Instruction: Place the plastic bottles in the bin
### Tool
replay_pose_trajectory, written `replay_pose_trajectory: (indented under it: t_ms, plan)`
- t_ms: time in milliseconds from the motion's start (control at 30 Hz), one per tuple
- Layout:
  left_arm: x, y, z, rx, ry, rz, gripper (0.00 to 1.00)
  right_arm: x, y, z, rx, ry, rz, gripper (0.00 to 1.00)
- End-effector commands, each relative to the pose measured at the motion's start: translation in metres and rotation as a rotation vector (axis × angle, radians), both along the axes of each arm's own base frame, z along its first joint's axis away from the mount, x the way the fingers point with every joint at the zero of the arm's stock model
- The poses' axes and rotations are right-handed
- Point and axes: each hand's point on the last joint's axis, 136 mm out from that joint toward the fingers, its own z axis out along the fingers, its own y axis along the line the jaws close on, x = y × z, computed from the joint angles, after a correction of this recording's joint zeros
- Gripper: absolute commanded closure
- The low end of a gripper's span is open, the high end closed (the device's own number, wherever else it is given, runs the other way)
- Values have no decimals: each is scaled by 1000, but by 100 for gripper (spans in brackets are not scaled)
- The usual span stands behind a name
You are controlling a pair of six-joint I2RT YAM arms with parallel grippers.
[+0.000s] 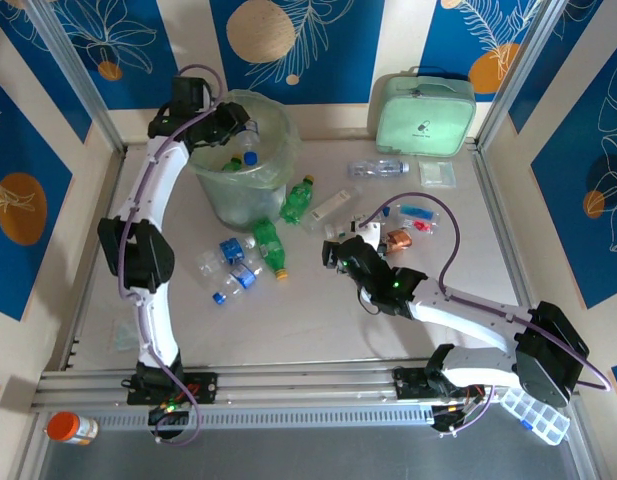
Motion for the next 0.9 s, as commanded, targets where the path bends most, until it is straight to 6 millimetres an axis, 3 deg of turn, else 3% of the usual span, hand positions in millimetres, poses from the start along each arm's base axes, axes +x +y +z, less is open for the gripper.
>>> replay_pose_trajectory:
  t_ms: [0,200,467,667,867]
  plan:
    - [-2,-18,-28,53,38,-39,60,4,5,13,6,-27,-6,10]
    - [-5,-33,-76,101,114,-56,57,5,8,10,-5,-14,-3,10]
    - [-9,-31,-98,110,159,-32,24,5,9,10,-8,-12,-1,10]
    - [-13,-30,-74,120,121,-44,10,5,9,11,-10,-18,0,10]
    - [-27,-23,-21,162,30,-58,8,4,7,13,-11,-25,-6,10]
